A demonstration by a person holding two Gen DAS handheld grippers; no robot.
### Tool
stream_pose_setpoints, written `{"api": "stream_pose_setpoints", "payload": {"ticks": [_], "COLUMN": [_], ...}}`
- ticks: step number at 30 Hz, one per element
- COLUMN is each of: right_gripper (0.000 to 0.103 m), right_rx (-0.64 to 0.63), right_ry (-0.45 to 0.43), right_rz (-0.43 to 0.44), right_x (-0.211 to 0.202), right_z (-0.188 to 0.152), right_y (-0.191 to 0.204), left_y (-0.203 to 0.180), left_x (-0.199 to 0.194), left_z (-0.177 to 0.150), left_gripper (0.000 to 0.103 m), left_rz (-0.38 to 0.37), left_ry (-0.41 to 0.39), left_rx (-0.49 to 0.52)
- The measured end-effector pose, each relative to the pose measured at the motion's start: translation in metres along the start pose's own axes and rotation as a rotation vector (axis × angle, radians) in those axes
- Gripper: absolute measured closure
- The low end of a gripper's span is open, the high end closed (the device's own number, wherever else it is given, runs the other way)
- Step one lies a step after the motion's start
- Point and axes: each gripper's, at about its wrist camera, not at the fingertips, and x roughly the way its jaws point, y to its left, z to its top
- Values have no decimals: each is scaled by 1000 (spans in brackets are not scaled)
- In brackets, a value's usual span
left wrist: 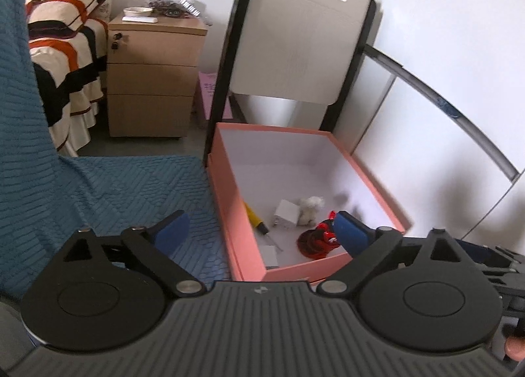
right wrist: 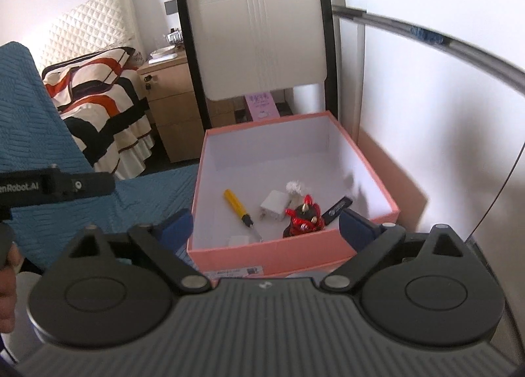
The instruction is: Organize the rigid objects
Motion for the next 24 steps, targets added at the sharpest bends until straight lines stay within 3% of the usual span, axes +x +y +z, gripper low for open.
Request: {"api": "stream_pose_setpoints", "payload": {"ticks": [8,24], "right_gripper": [0,0], "right_rx": [27,1], "right_ry": [10,-13], "right_rz": [-9,-8], "right_x": [4,-15], "right_z": [-18,-23], "right_y": [-2,11], "left_y": [-5,-3], "left_x": [4,-18], "left_z": [-12,-29], "left_gripper": [1,0], "left_rz": [-38,-18], "left_ry": [8,12], "left_rx": [28,-5]}}
